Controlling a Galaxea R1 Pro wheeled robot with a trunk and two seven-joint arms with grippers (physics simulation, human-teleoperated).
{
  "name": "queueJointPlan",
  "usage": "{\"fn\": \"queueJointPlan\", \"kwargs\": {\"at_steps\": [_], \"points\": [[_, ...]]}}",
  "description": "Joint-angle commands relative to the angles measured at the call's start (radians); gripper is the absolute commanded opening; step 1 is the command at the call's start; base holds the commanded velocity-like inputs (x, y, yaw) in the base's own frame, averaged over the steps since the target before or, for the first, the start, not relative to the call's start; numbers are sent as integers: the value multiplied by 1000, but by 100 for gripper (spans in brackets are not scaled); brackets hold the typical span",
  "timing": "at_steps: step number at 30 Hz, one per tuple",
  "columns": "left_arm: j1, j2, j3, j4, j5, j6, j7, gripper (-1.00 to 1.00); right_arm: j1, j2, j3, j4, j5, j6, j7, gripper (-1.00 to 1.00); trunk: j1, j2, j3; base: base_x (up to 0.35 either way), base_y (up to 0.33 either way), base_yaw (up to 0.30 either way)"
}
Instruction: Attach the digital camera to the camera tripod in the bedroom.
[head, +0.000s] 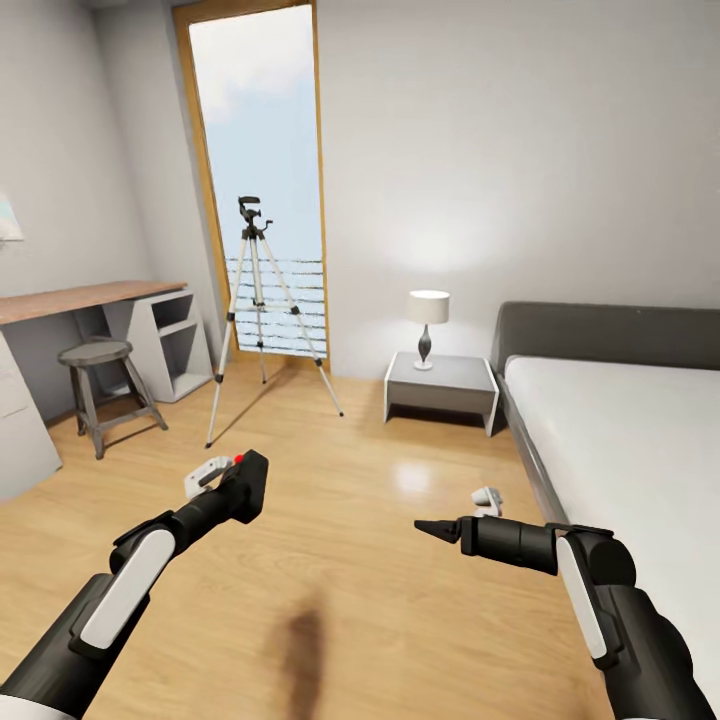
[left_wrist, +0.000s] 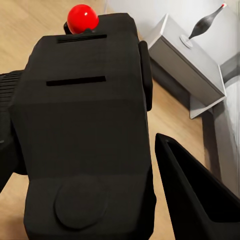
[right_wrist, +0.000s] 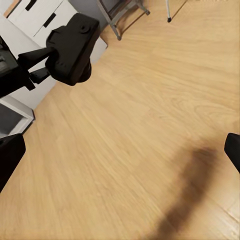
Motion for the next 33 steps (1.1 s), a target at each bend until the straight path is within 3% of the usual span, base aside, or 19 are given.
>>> {"fn": "queueJointPlan", "kwargs": {"at_steps": [1, 33], "points": [[-1, -1, -2, -2, 7, 1, 9, -100, -1, 0, 0, 0, -7, 8, -2, 100, -4, 7, 2, 0, 0, 0], [-1, -7, -2, -6, 6, 4, 5, -100, -1, -1, 0, 0, -6, 8, -2, 100, -127, 231, 102, 0, 0, 0]]}}
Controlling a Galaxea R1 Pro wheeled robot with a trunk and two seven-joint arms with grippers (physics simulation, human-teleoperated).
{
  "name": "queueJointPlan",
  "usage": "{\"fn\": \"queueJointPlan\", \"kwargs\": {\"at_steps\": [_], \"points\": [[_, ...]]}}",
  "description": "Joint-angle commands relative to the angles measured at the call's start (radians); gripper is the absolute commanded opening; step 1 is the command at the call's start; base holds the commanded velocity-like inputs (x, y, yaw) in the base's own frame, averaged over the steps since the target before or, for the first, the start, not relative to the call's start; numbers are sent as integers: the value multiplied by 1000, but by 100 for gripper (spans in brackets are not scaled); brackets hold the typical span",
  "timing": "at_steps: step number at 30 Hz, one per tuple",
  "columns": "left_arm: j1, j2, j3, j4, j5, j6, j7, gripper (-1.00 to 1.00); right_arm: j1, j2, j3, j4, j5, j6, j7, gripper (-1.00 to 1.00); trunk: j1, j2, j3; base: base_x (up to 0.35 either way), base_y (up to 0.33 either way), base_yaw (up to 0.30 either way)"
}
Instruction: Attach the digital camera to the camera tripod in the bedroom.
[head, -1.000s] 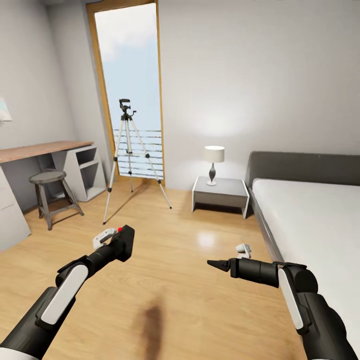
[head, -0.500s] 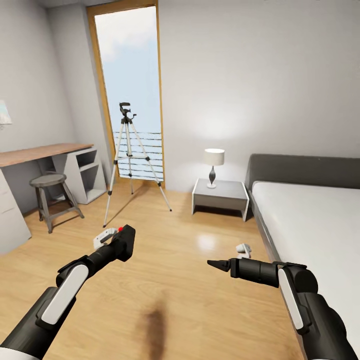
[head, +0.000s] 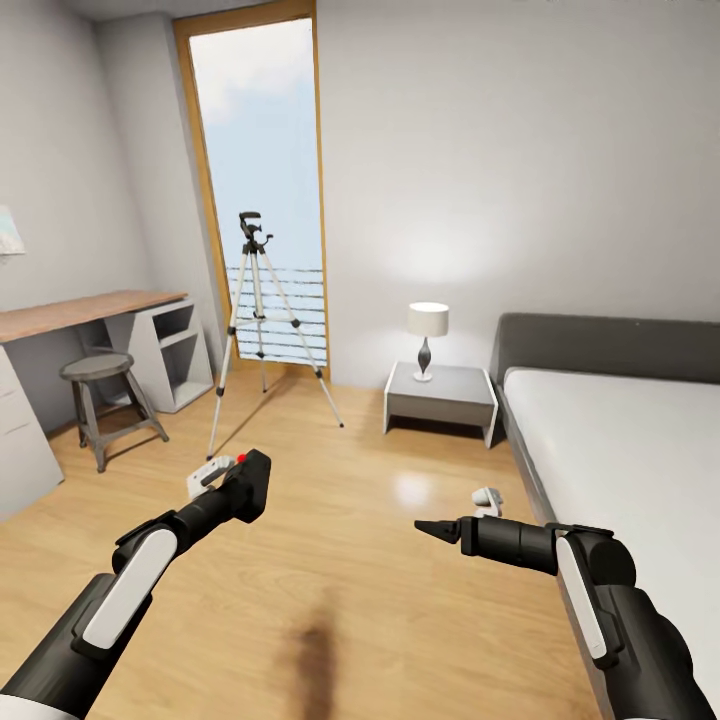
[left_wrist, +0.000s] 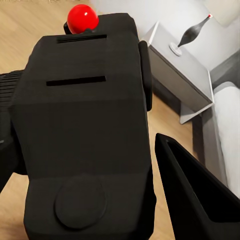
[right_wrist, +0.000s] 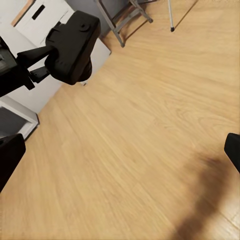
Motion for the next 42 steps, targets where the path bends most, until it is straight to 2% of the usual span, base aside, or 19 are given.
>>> {"fn": "queueJointPlan", "kwargs": {"at_steps": [1, 42], "points": [[-1, 1, -2, -2, 8, 1, 9, -100, -1, 0, -1, 0, -7, 8, -2, 100, -4, 7, 2, 0, 0, 0], [-1, 0, -2, -6, 3, 1, 8, -100, -1, 1, 0, -1, -10, 8, -2, 100, -161, 294, 131, 0, 0, 0]]}}
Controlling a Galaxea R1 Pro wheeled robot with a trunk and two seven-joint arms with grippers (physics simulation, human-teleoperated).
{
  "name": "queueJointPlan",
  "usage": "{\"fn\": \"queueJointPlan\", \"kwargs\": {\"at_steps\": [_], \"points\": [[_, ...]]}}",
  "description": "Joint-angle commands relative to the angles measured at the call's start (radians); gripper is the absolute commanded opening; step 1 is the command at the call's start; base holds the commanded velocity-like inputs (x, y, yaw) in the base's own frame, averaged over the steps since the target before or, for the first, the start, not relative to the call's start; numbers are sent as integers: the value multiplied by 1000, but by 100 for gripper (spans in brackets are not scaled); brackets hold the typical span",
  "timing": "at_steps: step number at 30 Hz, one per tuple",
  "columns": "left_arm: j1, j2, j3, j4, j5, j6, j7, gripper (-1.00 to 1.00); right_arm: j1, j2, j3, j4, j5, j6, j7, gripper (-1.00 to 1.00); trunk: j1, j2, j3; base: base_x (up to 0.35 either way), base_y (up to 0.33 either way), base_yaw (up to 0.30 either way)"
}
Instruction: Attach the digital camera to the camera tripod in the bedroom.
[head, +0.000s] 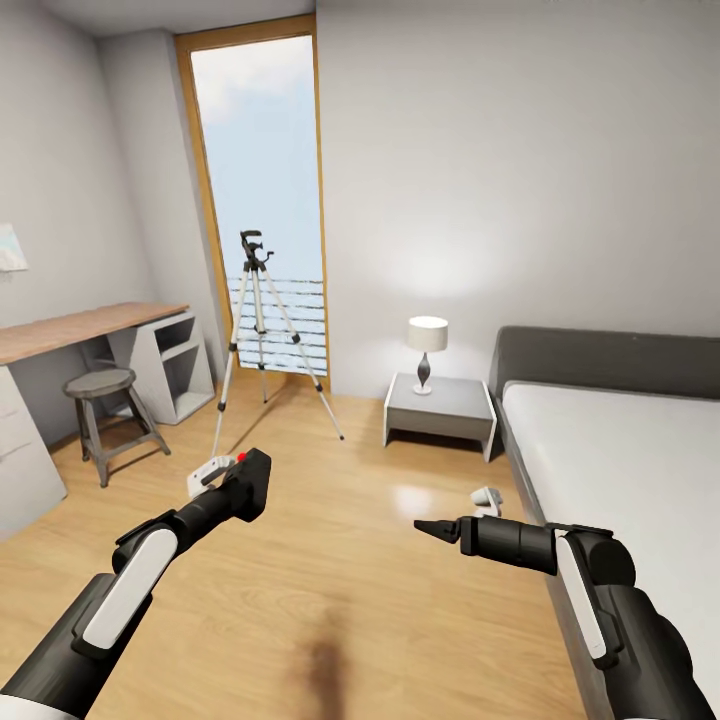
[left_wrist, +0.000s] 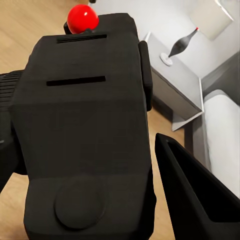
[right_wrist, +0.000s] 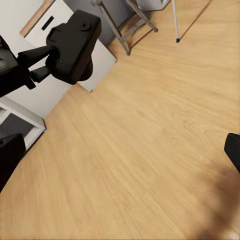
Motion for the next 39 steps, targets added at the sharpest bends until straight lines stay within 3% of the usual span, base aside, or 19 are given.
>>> {"fn": "queueJointPlan", "kwargs": {"at_steps": [1, 39], "points": [[-1, 1, -2, -2, 8, 1, 9, -100, -1, 0, 0, 0, -7, 8, -2, 100, -4, 7, 2, 0, 0, 0], [-1, 0, -2, -18, 7, -1, 9, -100, -1, 0, 1, 0, -8, 8, -2, 100, -150, 273, 121, 0, 0, 0]]}}
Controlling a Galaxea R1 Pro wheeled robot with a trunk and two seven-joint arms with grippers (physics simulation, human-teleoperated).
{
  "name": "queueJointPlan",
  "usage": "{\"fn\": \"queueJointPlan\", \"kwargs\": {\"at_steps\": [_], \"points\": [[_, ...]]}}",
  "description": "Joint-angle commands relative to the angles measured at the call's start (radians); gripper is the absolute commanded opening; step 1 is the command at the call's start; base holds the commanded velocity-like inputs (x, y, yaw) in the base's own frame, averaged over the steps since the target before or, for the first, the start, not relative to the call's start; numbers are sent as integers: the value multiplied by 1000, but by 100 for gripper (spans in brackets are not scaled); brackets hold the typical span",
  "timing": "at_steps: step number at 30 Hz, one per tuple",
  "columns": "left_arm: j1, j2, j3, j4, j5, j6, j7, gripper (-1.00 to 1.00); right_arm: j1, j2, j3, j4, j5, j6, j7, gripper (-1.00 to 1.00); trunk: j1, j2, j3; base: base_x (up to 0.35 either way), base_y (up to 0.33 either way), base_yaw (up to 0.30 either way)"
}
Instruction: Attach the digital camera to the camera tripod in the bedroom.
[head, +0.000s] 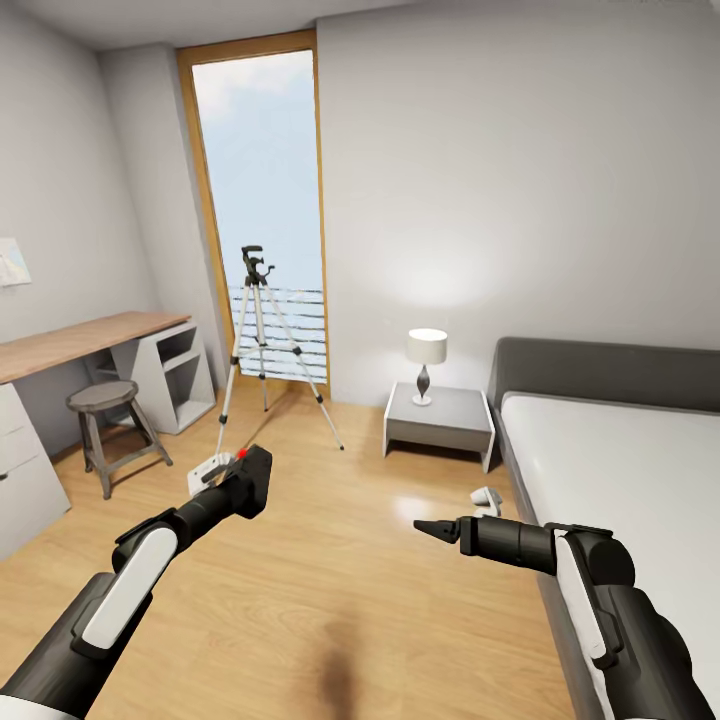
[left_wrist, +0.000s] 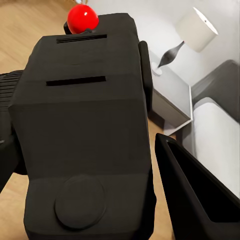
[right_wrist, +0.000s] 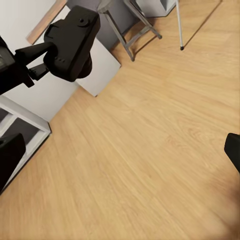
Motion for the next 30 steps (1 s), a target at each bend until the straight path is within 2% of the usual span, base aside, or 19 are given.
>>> {"fn": "queueJointPlan", "kwargs": {"at_steps": [1, 30], "points": [[-1, 1, -2, -4, 8, 1, 10, -100, -1, 0, 0, 0, -7, 8, -2, 100, -4, 7, 2, 0, 0, 0], [-1, 1, -2, -9, 9, -1, 12, -100, -1, 0, -2, 0, -7, 8, -2, 100, -115, 210, 93, 0, 0, 0]]}}
